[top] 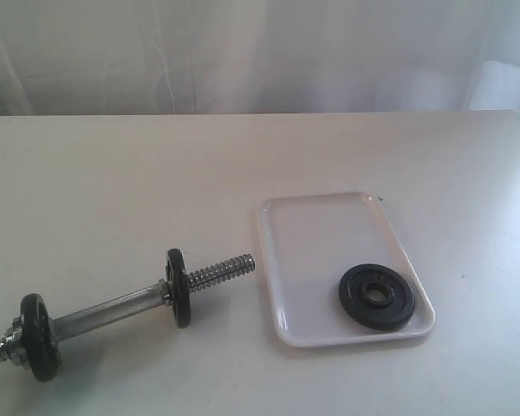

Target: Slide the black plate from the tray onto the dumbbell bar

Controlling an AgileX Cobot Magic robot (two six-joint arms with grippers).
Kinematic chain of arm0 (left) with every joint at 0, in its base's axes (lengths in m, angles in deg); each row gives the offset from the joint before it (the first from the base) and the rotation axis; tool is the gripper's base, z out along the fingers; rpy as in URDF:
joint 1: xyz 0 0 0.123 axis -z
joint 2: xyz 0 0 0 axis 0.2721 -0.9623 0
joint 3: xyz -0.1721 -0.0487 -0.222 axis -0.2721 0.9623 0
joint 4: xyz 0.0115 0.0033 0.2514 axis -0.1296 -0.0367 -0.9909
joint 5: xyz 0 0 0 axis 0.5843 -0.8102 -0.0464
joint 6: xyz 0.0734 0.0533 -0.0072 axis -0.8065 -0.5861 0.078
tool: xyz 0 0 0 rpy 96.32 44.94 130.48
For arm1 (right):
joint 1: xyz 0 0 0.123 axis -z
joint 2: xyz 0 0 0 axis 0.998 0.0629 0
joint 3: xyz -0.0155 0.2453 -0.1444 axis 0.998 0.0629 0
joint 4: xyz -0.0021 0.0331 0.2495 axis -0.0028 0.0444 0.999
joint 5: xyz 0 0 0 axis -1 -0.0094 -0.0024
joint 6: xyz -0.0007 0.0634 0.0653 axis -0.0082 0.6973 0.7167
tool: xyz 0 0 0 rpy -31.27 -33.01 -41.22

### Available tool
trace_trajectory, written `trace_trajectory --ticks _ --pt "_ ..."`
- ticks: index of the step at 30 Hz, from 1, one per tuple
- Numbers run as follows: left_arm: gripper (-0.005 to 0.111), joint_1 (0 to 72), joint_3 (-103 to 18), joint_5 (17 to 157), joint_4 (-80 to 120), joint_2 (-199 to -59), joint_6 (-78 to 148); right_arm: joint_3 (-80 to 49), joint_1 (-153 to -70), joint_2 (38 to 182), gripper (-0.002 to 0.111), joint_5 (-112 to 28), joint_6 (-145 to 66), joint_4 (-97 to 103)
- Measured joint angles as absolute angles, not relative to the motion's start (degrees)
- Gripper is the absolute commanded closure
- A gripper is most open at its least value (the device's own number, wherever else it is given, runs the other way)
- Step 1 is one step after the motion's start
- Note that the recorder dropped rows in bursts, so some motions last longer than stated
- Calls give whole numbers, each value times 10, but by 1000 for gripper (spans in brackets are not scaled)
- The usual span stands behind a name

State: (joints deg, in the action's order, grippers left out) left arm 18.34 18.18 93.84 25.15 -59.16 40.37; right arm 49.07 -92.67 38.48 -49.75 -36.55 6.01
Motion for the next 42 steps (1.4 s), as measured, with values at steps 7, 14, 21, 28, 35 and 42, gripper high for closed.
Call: trace_trajectory --ticks 7,14,21,28,35,42 --pt "107 183 182 1224 251 -591 404 491 -927 385 108 -497 -365 60" --pt "107 183 182 1300 221 -591 644 491 -927 385 108 -497 -365 60" --pt "107 183 137 1260 181 -595 784 491 -927 385 108 -497 -365 60" --pt "107 183 -76 1164 125 -808 707 491 -927 385 108 -497 -365 60" --pt "107 183 -303 872 -47 -1109 675 491 -927 385 108 -497 -365 60" --pt "107 208 -416 614 41 -1308 501 491 -927 385 108 -497 -365 60"
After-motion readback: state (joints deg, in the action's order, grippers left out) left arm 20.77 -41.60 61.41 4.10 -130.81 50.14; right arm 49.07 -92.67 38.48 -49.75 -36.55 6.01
